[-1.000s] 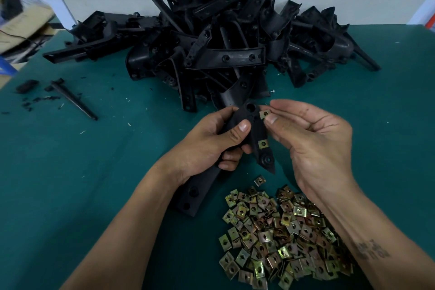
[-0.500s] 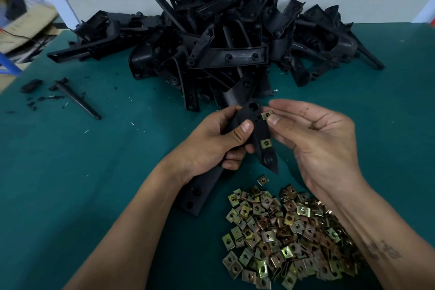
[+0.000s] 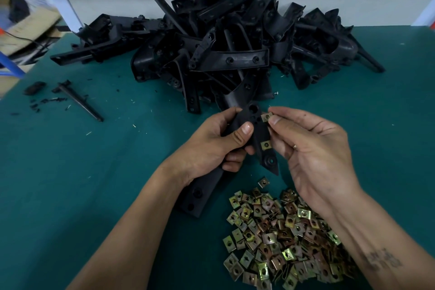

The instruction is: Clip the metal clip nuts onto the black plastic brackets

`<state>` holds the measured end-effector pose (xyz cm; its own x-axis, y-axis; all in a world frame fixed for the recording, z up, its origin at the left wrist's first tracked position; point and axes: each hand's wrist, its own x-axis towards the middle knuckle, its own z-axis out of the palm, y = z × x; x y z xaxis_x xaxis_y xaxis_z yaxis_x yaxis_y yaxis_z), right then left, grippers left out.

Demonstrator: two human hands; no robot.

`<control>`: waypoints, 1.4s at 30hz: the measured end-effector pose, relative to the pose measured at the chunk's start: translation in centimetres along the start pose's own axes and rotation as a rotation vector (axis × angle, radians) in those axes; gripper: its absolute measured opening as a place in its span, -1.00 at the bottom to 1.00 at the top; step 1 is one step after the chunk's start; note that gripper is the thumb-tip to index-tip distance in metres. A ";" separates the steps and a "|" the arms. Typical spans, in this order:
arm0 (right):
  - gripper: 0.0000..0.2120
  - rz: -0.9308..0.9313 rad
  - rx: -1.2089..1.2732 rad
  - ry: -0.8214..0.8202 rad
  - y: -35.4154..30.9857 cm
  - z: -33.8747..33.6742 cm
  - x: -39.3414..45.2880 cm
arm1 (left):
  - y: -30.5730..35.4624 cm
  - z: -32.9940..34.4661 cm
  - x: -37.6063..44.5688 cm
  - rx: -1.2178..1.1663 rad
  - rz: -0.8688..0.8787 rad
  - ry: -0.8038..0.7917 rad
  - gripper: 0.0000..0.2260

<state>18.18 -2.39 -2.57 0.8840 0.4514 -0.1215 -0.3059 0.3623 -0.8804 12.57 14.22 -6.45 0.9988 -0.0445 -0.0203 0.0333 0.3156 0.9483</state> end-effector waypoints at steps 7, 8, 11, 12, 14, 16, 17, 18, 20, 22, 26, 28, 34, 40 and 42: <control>-0.84 0.111 0.076 -0.028 -0.2 -0.3 0.2 | 0.1 0.0 0.1 -0.012 -0.007 -0.010 -0.83; -0.84 0.123 0.087 -0.034 -0.3 -0.3 0.3 | 0.1 0.0 0.1 -0.010 -0.006 -0.010 -0.83; -0.88 0.140 0.097 -0.037 -0.4 -0.2 0.2 | 0.1 0.0 0.1 -0.002 -0.005 -0.010 -0.83; -0.90 0.138 0.096 -0.038 -0.4 -0.1 0.1 | 0.1 0.0 0.1 -0.001 -0.004 -0.009 -0.83; -0.95 0.136 0.087 -0.046 -0.3 0.1 0.0 | 0.1 0.1 0.1 0.000 -0.003 -0.008 -0.83; -0.98 0.143 0.060 -0.044 -0.1 0.1 -0.1 | 0.1 0.0 0.1 -0.002 0.000 -0.006 -0.83; -0.97 0.147 0.043 -0.035 0.0 0.1 -0.1 | 0.1 0.0 0.1 -0.002 0.000 -0.004 -0.82; -0.97 0.152 0.025 -0.023 0.2 0.1 -0.1 | 0.1 0.1 0.1 -0.001 0.000 -0.002 -0.81; -0.95 0.157 0.005 -0.007 0.3 0.2 -0.1 | 0.1 0.1 0.1 0.004 -0.001 -0.002 -0.81; -0.92 0.160 -0.005 -0.011 0.4 0.3 -0.1 | 0.1 0.1 0.1 0.009 -0.001 -0.003 -0.82; -0.89 0.086 -0.026 -0.092 0.4 -0.1 -0.2 | 0.1 0.1 0.1 0.002 0.010 0.000 -0.82; -0.89 0.051 -0.064 -0.149 0.4 -0.3 -0.3 | 0.1 0.0 0.1 -0.006 0.012 0.006 -0.84; -0.70 -0.223 -0.519 -0.193 1.2 -0.9 -0.4 | 0.0 -0.1 -0.1 -0.014 0.032 0.004 -0.83; -0.72 -0.512 -1.007 -0.185 1.1 -1.7 0.3 | 0.1 0.2 0.0 -0.008 0.017 -0.027 -0.87; -0.70 -0.538 -1.074 -0.182 0.9 -1.7 0.5 | 0.1 0.3 0.0 -0.002 0.014 -0.027 -0.84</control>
<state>18.88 -3.22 -4.22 0.7189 0.5907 0.3664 0.6098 -0.2828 -0.7404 12.58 14.00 -6.26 0.9979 -0.0651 0.0019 0.0189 0.3184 0.9478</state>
